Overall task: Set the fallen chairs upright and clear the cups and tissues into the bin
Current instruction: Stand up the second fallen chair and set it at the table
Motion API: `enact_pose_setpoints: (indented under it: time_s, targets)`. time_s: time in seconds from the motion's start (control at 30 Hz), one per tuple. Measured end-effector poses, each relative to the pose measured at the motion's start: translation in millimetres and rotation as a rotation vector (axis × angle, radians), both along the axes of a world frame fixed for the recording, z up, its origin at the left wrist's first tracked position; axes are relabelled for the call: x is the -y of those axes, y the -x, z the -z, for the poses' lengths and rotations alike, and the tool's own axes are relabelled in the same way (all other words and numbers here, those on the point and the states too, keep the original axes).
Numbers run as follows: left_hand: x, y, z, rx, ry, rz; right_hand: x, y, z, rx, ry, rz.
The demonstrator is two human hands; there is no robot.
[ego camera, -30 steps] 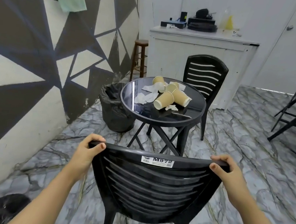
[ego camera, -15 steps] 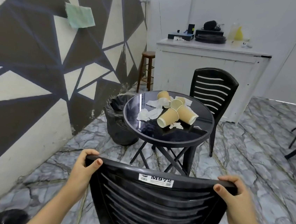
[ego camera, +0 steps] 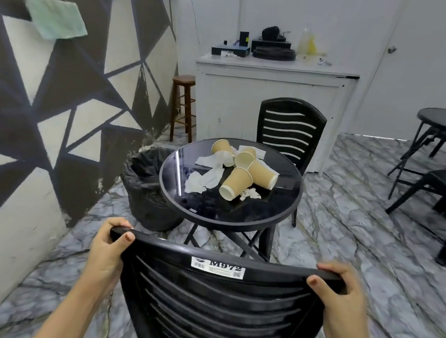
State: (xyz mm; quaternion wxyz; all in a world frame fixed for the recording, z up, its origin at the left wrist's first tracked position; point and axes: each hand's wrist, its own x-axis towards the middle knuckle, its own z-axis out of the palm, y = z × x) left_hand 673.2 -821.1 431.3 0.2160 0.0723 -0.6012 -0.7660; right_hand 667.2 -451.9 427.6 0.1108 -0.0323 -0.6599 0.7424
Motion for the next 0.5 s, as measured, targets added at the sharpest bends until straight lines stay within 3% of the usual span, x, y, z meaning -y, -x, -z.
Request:
enact_pose_setpoints:
  time_s: [0.5]
  targets:
    - [140.9, 59.4, 26.6, -0.001, 0.061, 0.408, 138.0, -39.9, 26.7, 0.11, 0.079, 0.208]
